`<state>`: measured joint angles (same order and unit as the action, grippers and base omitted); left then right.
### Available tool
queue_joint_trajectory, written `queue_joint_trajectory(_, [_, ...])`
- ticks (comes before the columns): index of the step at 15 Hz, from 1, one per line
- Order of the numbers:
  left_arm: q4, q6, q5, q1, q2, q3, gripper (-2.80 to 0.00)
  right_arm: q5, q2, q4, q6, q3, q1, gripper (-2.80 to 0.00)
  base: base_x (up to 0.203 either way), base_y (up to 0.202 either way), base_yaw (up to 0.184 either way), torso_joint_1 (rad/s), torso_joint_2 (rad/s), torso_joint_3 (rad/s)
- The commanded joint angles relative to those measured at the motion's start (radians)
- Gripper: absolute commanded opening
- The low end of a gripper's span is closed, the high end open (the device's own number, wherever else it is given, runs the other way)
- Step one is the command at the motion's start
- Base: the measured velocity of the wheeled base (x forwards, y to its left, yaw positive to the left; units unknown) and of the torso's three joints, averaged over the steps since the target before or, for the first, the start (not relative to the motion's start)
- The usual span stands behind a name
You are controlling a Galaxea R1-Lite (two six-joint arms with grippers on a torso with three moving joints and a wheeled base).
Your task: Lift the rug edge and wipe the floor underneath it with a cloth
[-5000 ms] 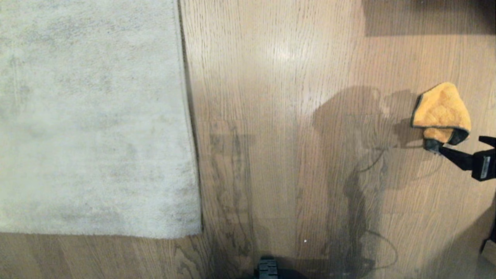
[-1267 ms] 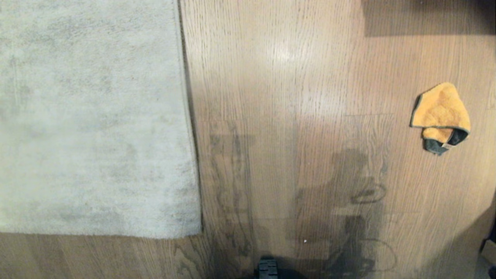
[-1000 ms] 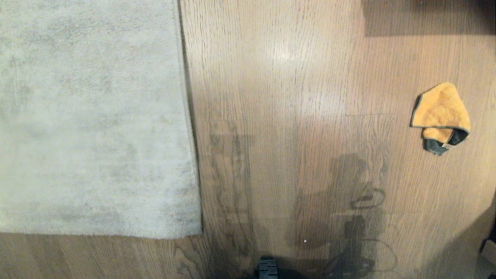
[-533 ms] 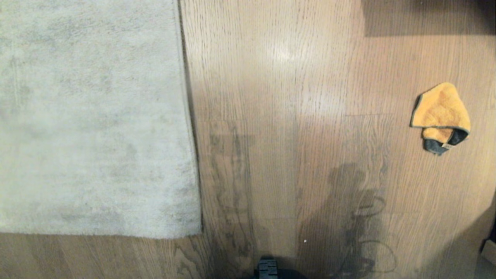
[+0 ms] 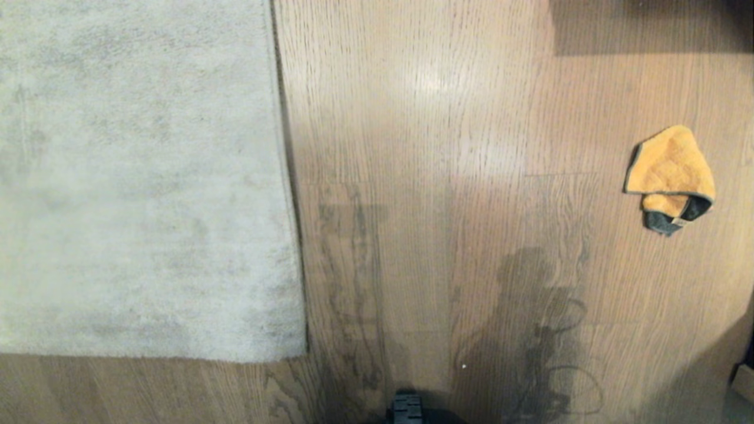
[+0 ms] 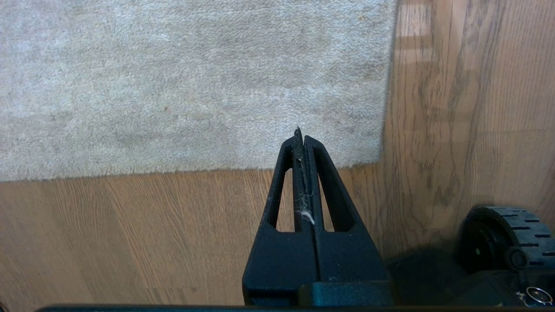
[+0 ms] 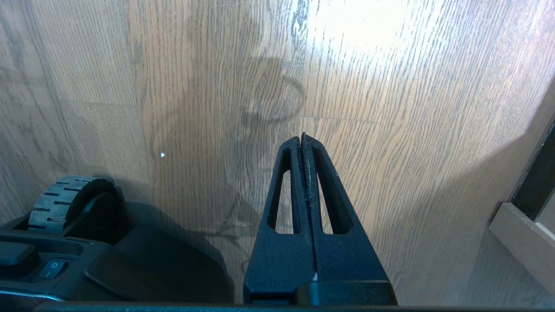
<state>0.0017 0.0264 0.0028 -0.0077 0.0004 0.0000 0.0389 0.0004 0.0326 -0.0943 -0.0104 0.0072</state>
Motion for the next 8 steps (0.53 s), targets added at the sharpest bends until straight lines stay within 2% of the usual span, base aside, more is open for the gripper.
queue_joint_trajectory(1, [0.0,0.0,0.0,0.0,0.0,0.0,-2.8,0.001,0.0,0.0,-0.001,0.0,0.0,-2.8,0.0,0.0,0.0,0.0,0.0,0.0])
queue_joint_trajectory(8, [0.0,0.0,0.0,0.0,0.0,0.0,-2.8,0.001,0.0,0.0,-0.001,0.0,0.0,-2.8,0.0,0.0,0.0,0.0,0.0,0.0])
